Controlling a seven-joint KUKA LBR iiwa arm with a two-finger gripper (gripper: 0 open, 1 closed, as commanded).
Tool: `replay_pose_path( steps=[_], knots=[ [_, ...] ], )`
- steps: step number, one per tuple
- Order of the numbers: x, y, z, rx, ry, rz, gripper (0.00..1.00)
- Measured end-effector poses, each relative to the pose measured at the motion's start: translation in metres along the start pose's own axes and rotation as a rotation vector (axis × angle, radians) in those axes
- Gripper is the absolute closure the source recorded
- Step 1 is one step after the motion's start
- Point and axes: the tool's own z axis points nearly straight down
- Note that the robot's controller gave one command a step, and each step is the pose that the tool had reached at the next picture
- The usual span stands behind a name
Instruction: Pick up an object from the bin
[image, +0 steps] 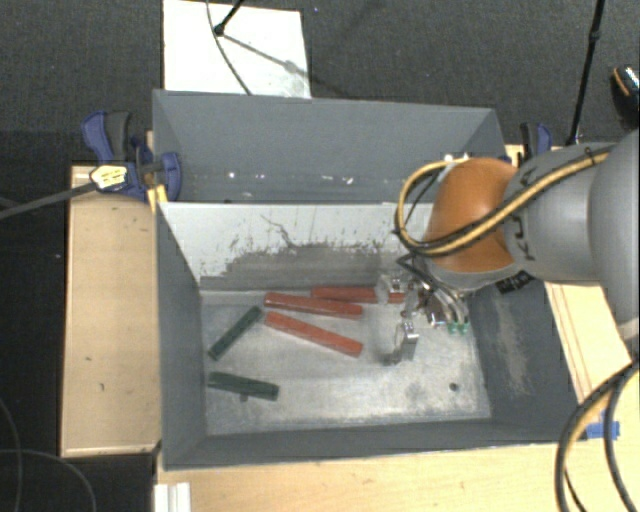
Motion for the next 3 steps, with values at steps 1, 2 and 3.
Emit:
replay_pose_path(
  steps=[1, 2, 3],
  knots=[
    [-0.005, -0.013, -0.003, 0.003, -0.005, -0.093, 0.0],
    [0.007, 0.065, -0.002, -0.001, 0.001, -0.244, 0.0],
    [0.007, 0.061, -0.002, 0.002, 0.001, -0.241, 1.0]
  ],
)
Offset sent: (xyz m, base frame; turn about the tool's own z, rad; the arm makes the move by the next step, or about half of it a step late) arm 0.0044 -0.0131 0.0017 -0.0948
